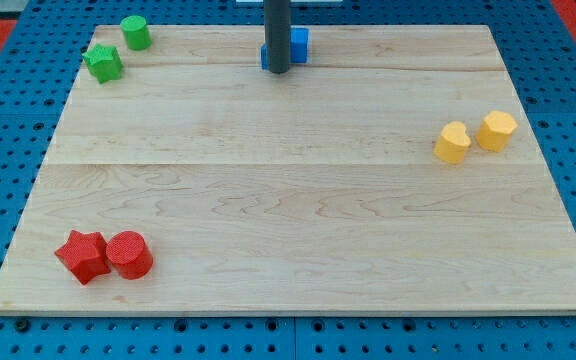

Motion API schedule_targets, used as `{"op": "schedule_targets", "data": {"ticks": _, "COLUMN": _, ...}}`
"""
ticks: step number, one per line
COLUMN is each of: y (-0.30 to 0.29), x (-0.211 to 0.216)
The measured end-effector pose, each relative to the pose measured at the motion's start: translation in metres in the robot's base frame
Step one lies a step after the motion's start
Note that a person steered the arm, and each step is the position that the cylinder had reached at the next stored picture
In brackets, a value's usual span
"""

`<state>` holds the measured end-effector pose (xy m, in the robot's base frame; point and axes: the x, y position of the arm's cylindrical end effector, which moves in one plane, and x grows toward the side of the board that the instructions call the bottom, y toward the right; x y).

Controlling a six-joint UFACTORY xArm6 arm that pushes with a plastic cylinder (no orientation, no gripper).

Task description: Move the blue triangle towards the center of the board

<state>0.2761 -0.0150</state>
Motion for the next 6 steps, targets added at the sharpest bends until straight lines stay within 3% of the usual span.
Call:
{"op": "schedule_targets", "data": {"ticks": 2, "y": -0.076, "x": 0.014}}
{"op": "schedule_targets", "data": {"ticks": 3, "y": -0.123, "x": -0.002}}
{"op": "schedule_targets", "data": {"ticks": 5, "y": -0.103, "x": -0.013}}
{"op": "schedule_targets", "data": {"ticks": 6, "y": -0.105, "x": -0.045}}
